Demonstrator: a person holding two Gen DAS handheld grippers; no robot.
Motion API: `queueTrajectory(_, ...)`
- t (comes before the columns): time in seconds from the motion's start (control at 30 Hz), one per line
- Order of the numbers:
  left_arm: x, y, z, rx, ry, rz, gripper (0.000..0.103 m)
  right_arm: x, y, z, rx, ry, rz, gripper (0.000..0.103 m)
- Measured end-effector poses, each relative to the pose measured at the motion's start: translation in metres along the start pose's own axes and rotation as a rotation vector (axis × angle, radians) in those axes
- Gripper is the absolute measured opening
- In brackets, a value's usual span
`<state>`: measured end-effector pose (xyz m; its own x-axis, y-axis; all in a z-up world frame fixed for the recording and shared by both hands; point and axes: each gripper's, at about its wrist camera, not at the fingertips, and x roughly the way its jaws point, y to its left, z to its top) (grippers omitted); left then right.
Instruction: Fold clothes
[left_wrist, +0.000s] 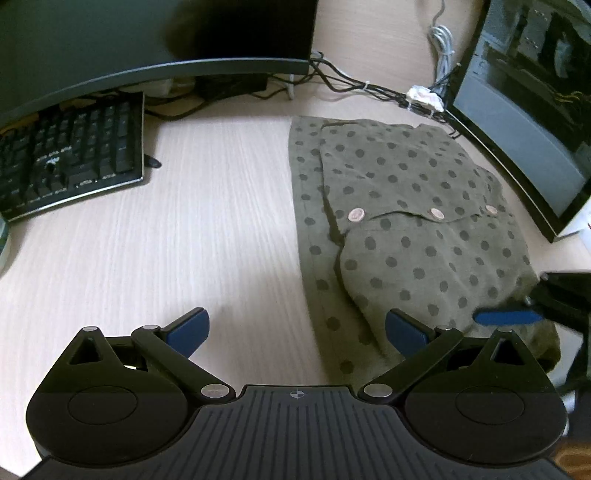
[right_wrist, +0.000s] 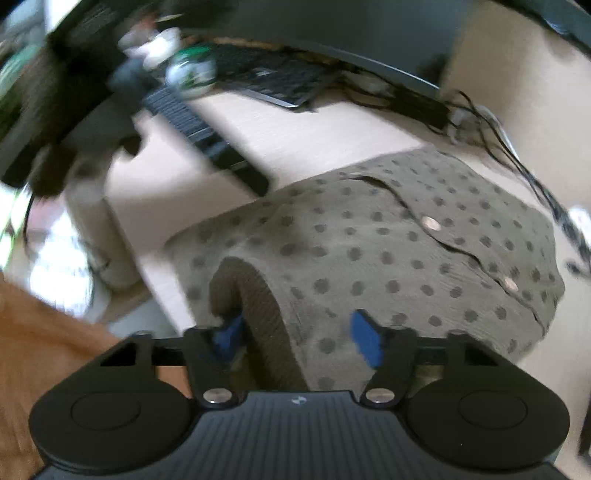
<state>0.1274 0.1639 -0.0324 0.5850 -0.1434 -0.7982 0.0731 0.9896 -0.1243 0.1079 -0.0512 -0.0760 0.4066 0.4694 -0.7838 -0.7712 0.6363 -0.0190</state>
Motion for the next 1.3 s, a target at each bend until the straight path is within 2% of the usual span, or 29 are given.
queueTrajectory(0.1,-0.008,-0.005,-0.005,0.078,-0.002,-0.053,0.103,0.0,-0.026,0.006,0.168,0.007,0.074,0.044)
queueTrajectory(0.17,-0.013,-0.01,-0.01,0.15,0.0,-0.097,0.103,0.002,-0.036,0.006,0.231,0.008,0.108,0.043)
queueTrajectory(0.27,-0.011,-0.024,-0.02,0.291,0.03,-0.108,0.103,0.003,-0.038,0.005,0.255,0.006,0.119,0.043)
queueTrajectory(0.37,-0.002,-0.044,-0.034,0.425,0.072,-0.081,0.103,0.004,-0.036,0.005,0.253,0.001,0.111,0.043)
queueTrajectory(0.43,0.002,-0.052,-0.039,0.479,0.09,-0.093,0.103,0.002,-0.036,0.004,0.259,-0.003,0.111,0.043)
queueTrajectory(0.53,0.006,-0.052,-0.039,0.481,0.092,-0.085,0.103,0.0,-0.031,0.004,0.237,-0.01,0.099,0.044)
queueTrajectory(0.67,0.012,-0.039,-0.029,0.412,0.087,-0.035,0.103,-0.003,-0.003,0.004,0.09,-0.019,0.059,0.063)
queueTrajectory(0.77,0.016,-0.031,-0.02,0.358,0.082,0.019,0.103,0.001,0.016,0.006,-0.002,-0.006,0.042,0.065)
queueTrajectory(0.9,0.014,-0.022,-0.012,0.298,0.072,0.038,0.103,0.009,0.03,0.007,-0.078,0.029,0.014,0.076)
queueTrajectory(1.0,0.007,-0.017,-0.012,0.283,0.067,0.037,0.103,0.01,0.032,0.008,-0.086,0.034,0.012,0.076)
queueTrajectory(1.07,0.002,-0.017,-0.013,0.289,0.062,0.01,0.103,0.01,0.031,0.008,-0.085,0.035,0.013,0.076)
queueTrajectory(1.3,-0.012,-0.026,-0.024,0.397,0.074,-0.082,0.103,0.012,0.022,0.011,-0.028,0.026,0.006,0.053)
